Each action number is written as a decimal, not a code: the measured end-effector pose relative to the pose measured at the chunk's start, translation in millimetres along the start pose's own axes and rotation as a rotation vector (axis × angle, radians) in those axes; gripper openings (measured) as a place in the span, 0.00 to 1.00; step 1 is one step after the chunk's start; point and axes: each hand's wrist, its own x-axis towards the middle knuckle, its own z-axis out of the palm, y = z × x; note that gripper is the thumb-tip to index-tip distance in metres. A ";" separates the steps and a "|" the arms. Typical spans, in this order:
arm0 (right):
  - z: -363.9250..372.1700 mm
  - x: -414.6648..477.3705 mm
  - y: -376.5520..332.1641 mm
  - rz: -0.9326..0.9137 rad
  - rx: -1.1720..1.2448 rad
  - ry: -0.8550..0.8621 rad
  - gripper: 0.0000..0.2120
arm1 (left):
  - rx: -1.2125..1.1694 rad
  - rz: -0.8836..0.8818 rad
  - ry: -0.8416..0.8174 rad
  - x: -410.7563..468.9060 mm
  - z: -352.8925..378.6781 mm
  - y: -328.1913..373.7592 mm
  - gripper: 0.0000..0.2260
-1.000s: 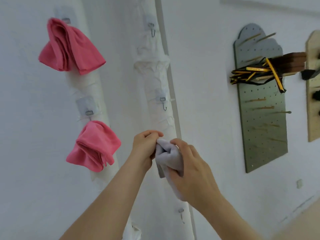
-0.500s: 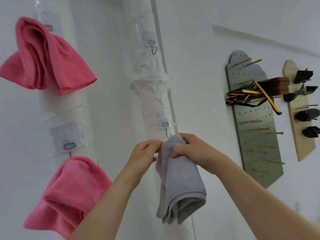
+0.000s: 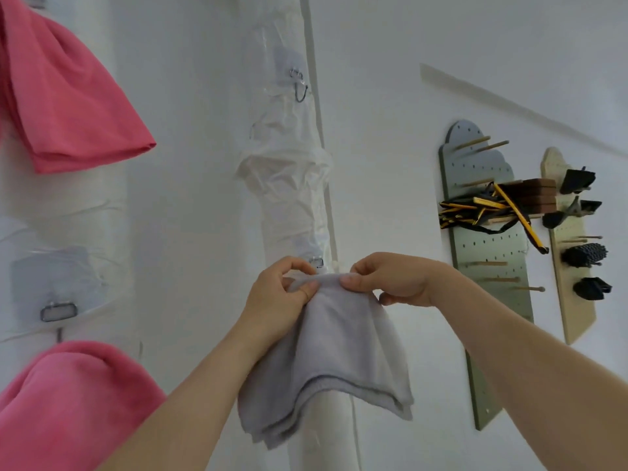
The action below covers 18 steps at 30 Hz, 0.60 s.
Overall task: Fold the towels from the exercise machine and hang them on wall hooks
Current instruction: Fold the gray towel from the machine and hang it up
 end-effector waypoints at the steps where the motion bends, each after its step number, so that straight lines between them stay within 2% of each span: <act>1: -0.1 5.8 0.1 -0.008 0.006 0.022 0.16 | 0.077 0.051 0.031 3.9 0.6 -1.9 0.05; 7: 14.3 52.6 6.8 -0.099 0.198 0.374 0.08 | 0.547 0.303 0.120 24.4 0.7 -27.8 0.02; 12: 46.1 53.6 42.1 -0.008 0.453 0.330 0.09 | 0.405 0.297 0.286 -3.5 31.8 -58.4 0.06; 15: 53.6 51.1 54.3 0.039 0.310 0.426 0.06 | 0.278 0.209 0.407 -14.5 51.7 -61.6 0.06; 18: 57.9 47.7 60.0 0.035 0.202 0.494 0.04 | 0.284 0.170 0.399 -23.7 58.2 -59.1 0.09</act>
